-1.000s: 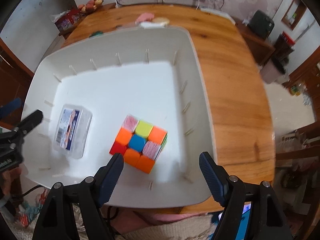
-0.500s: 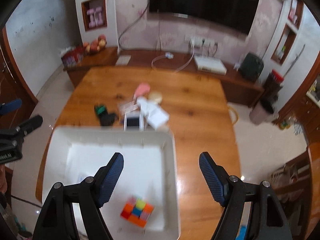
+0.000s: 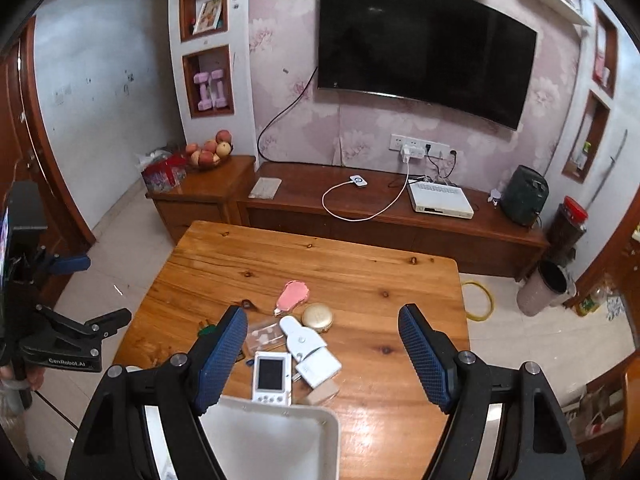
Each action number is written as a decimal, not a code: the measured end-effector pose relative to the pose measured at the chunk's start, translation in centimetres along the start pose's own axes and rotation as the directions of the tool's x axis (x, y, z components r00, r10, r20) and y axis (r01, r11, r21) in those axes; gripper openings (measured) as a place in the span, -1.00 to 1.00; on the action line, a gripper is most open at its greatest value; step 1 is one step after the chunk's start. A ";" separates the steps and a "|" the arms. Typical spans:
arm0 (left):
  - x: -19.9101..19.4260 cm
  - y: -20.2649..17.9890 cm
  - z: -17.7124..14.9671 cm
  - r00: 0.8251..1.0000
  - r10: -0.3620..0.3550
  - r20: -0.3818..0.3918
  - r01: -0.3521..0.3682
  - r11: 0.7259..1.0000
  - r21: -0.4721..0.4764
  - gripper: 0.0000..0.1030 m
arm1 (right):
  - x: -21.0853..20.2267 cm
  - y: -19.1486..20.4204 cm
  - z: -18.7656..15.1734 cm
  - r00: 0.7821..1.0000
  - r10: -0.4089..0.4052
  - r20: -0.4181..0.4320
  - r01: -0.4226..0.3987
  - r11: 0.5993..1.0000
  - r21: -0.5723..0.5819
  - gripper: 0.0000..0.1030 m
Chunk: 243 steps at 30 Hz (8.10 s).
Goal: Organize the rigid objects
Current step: 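Grasp the green-and-gold bottle with the left tool, then hold the bottle in the left tool while the right tool grasps the white plastic stand, then lower the bottle with the left tool while the right tool lowers the stand into the tray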
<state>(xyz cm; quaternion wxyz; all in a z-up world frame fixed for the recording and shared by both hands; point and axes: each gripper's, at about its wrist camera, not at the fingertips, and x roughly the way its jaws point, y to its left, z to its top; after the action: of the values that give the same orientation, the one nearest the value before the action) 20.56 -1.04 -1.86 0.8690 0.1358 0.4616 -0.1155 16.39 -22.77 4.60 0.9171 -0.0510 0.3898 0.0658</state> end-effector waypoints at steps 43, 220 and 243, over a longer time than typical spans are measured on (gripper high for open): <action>20.0 -1.3 -0.6 0.920 -0.068 -0.386 0.115 0.988 0.099 0.93 | 27.7 3.6 -5.5 0.822 0.009 -0.570 -0.147 0.969 -0.197 0.54; 2.0 -9.1 -11.4 0.935 -0.268 -0.232 0.230 0.957 -0.176 -0.10 | 3.6 6.5 -12.3 0.888 0.274 -0.368 -0.327 0.941 -0.091 0.32; 3.4 -9.4 -16.6 0.978 -0.140 -0.153 0.097 0.961 -0.259 0.53 | 4.5 8.7 -19.9 0.935 0.098 -0.341 -0.127 0.990 -0.064 0.34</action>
<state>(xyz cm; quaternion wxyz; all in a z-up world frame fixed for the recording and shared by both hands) 6.50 -4.43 -14.83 0.8281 0.0063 0.5521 -0.0964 4.02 -16.71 -12.75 0.8286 -0.0779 0.5401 0.1249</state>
